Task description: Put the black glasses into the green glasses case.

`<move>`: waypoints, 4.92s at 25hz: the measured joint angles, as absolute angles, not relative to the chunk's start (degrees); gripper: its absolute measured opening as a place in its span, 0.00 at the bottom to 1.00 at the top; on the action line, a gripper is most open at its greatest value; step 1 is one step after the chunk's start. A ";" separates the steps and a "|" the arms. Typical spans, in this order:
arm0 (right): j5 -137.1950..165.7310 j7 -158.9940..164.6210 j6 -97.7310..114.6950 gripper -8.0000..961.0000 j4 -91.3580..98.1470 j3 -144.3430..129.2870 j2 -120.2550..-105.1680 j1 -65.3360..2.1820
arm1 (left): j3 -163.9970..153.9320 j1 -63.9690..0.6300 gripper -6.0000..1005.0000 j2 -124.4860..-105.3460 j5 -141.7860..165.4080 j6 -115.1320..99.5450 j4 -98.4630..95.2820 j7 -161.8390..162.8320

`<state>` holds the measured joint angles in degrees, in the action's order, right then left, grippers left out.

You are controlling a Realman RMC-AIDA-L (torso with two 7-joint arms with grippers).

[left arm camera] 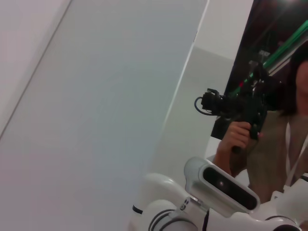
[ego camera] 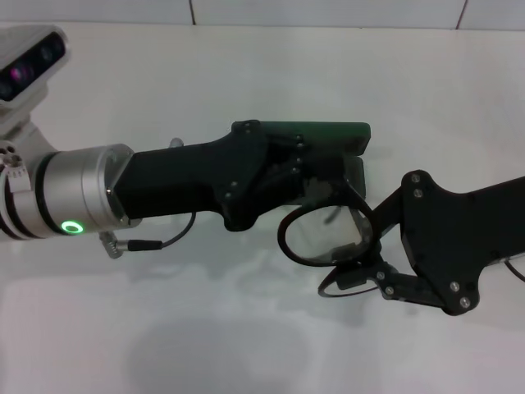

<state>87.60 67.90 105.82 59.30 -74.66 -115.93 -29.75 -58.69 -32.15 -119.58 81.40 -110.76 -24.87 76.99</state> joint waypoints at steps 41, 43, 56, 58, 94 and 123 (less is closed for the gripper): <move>84.00 64.33 109.22 0.12 59.86 -73.77 -115.89 -27.56 | -52.44 -28.24 0.03 -119.44 80.54 -105.70 -24.80 76.61; 82.94 63.25 110.68 0.12 60.01 -73.74 -115.87 -27.57 | -50.74 -27.60 0.03 -119.49 80.50 -104.16 -24.37 76.63; 80.75 61.22 114.16 0.12 63.58 -74.33 -116.01 -28.07 | -47.47 -28.58 0.03 -119.56 80.65 -100.22 -19.10 79.06; 80.72 60.94 114.05 0.12 63.59 -74.35 -116.02 -28.21 | -49.78 -29.80 0.03 -119.58 80.67 -100.68 -19.06 80.55; 80.74 57.37 112.29 0.12 55.19 -73.90 -115.83 -32.29 | -54.67 -34.38 0.03 -119.97 79.97 -108.54 -17.02 84.20; 80.92 56.08 110.91 0.12 52.70 -74.16 -115.78 -32.54 | -54.22 -33.45 0.03 -119.88 78.79 -110.74 -16.50 81.29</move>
